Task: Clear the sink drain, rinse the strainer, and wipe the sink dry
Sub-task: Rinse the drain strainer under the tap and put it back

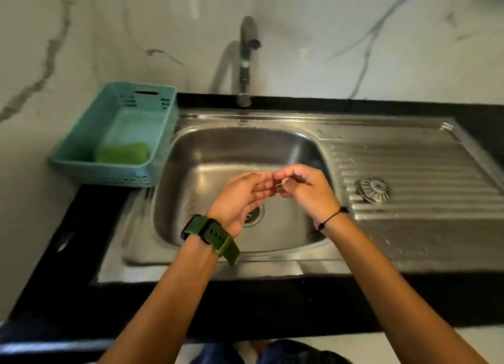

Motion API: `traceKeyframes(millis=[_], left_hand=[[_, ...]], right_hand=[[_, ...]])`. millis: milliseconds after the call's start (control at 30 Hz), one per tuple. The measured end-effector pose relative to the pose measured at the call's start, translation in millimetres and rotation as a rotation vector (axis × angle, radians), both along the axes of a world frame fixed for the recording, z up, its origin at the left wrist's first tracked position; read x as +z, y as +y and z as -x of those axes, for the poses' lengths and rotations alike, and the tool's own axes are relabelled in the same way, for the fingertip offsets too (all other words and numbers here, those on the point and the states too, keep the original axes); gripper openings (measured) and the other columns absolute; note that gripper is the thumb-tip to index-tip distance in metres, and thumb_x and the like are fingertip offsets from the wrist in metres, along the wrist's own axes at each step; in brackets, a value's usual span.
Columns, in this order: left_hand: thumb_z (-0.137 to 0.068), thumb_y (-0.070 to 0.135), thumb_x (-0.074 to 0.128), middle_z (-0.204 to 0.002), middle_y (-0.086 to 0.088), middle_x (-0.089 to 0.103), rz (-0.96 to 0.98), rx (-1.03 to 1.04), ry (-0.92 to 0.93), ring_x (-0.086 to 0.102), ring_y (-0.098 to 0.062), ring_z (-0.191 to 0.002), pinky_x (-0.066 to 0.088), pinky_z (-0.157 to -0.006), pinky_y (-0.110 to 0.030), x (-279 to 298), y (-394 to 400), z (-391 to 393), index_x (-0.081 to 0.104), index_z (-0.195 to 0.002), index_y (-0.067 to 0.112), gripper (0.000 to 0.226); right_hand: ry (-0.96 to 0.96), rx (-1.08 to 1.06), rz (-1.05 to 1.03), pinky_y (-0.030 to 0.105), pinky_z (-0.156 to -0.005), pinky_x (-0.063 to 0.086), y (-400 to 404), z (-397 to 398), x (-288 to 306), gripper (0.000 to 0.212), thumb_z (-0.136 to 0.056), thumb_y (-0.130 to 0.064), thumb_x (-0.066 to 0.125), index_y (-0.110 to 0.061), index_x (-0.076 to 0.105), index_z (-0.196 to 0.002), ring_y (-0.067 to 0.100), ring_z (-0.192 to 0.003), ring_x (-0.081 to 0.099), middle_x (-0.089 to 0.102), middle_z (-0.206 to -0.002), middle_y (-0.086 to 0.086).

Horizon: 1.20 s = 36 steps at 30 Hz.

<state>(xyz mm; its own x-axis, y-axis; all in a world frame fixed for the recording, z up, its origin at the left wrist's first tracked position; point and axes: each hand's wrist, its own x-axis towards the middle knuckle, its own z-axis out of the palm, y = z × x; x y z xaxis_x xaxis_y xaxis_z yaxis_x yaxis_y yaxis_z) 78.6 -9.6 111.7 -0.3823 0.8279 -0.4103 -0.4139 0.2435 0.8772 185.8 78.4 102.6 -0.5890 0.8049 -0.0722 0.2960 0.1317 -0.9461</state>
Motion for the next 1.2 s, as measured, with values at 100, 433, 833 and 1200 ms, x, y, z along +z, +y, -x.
traceKeyframes(millis=[100,433,833,1200], left_hand=[[-0.092,0.017,0.045,-0.092,-0.004,0.067,-0.005,-0.149,-0.037,0.064,-0.014,-0.083,0.045,-0.081,-0.026,-4,20,-11,0.065,-0.093,0.015,0.02],[-0.091,0.017,0.048,-0.09,-0.005,0.066,0.016,-0.491,-0.018,0.063,-0.016,-0.081,0.045,-0.082,-0.026,-4,87,-53,0.063,-0.092,0.012,0.016],[-0.093,0.015,0.045,-0.084,-0.005,0.062,0.155,-0.358,-0.006,0.06,-0.015,-0.076,0.044,-0.08,-0.026,-33,139,-73,0.058,-0.099,0.01,0.015],[-0.097,0.033,0.038,-0.108,-0.011,0.057,0.202,-0.046,-0.213,0.057,-0.029,-0.103,0.05,-0.084,-0.041,-50,141,-5,0.051,-0.122,0.014,0.033]], right_hand=[[-0.028,-0.163,0.031,0.036,-0.076,0.052,4,-20,2,0.028,-0.083,0.006,0.049,-0.016,0.065,-0.078,0.023,-0.078,0.062,0.064,-0.084,0.01],[-0.258,-0.481,-0.109,0.035,-0.087,0.049,34,-81,-6,0.027,-0.083,-0.005,0.059,-0.005,0.058,-0.111,0.019,-0.087,0.059,0.064,-0.097,0.01],[-1.157,-0.085,-0.264,0.046,-0.099,0.04,153,-86,-59,0.075,-0.073,-0.045,0.068,-0.033,0.031,-0.136,0.04,-0.123,0.038,0.043,-0.132,0.02],[-0.085,0.101,0.007,0.029,-0.078,0.052,128,-2,-30,0.047,-0.073,-0.015,0.072,-0.037,0.055,-0.111,0.018,-0.098,0.057,0.055,-0.103,-0.008]])
